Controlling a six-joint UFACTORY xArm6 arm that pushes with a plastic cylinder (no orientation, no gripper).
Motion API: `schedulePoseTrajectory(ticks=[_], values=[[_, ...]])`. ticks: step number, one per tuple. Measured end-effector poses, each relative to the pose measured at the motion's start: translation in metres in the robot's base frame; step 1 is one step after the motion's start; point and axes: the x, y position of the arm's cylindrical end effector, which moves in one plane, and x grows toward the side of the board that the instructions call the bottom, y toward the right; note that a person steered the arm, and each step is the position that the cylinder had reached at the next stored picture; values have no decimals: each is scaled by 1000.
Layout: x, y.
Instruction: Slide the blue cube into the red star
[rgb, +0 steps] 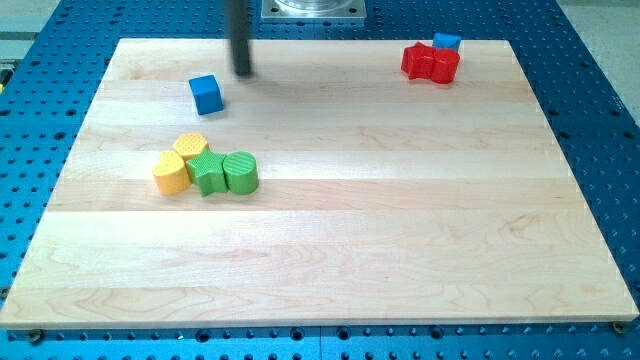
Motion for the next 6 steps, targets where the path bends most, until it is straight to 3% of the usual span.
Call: schedulePoseTrajectory(ticks=[1, 2, 3, 4, 5, 6], values=[[29, -100], [87, -103], [105, -53], [81, 19], [30, 69], [19, 38]])
